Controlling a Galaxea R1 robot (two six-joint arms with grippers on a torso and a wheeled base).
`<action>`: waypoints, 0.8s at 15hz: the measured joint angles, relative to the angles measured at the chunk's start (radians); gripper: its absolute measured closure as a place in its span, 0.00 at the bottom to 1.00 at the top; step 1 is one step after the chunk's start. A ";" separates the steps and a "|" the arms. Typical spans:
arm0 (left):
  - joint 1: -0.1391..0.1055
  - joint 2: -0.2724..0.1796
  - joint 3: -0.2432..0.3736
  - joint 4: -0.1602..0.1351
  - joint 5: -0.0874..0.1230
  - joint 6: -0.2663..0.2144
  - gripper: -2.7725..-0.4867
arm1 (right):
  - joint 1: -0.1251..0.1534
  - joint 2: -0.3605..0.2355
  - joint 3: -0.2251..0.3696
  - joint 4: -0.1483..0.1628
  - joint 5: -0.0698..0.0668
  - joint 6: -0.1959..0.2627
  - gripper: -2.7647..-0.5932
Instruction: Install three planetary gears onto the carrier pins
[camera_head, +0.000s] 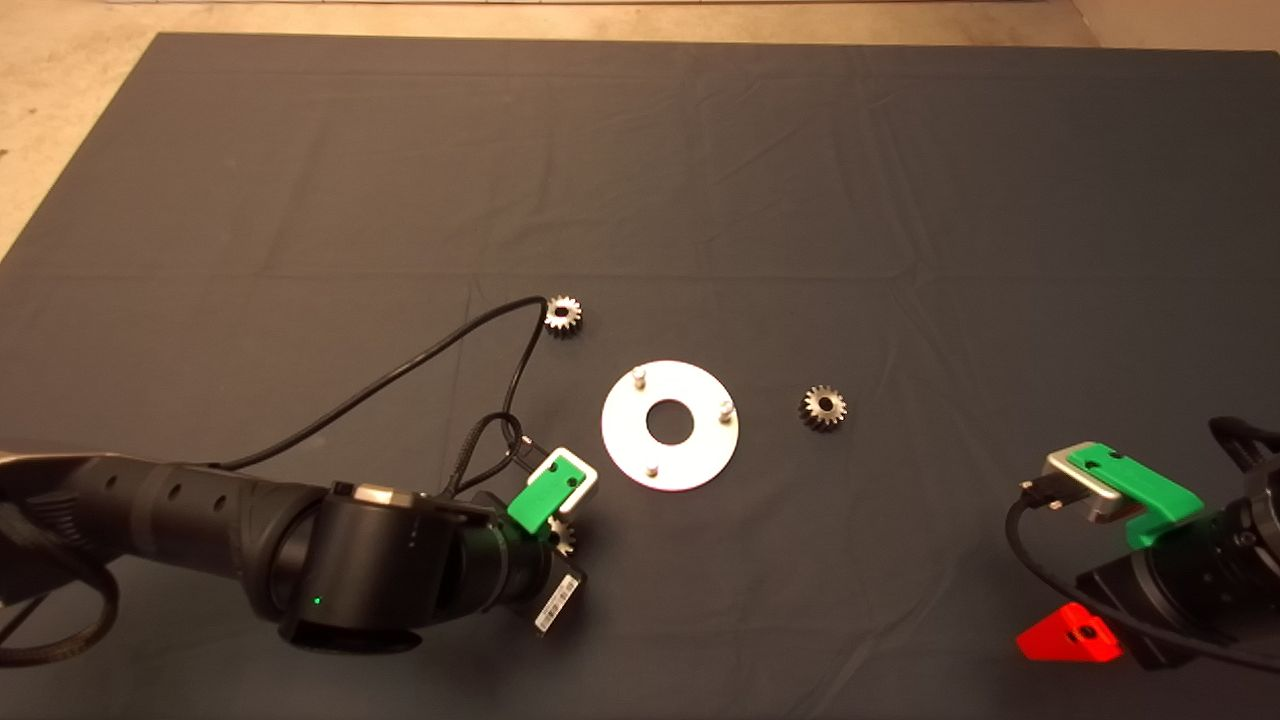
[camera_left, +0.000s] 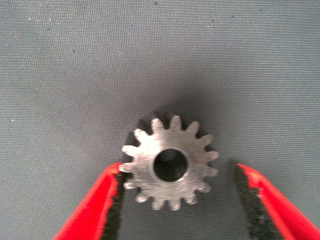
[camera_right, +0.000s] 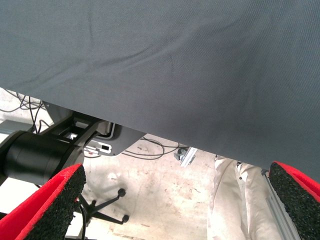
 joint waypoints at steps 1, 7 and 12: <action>0.000 0.000 -0.001 0.000 0.000 -0.001 0.62 | 0.000 0.000 0.000 0.000 0.000 0.000 0.01; 0.000 0.000 -0.001 0.020 0.000 -0.023 0.68 | 0.000 0.000 0.000 0.000 0.000 -0.008 0.01; 0.000 0.000 -0.001 0.029 0.000 -0.029 0.74 | 0.003 0.000 0.000 0.000 0.000 -0.011 0.01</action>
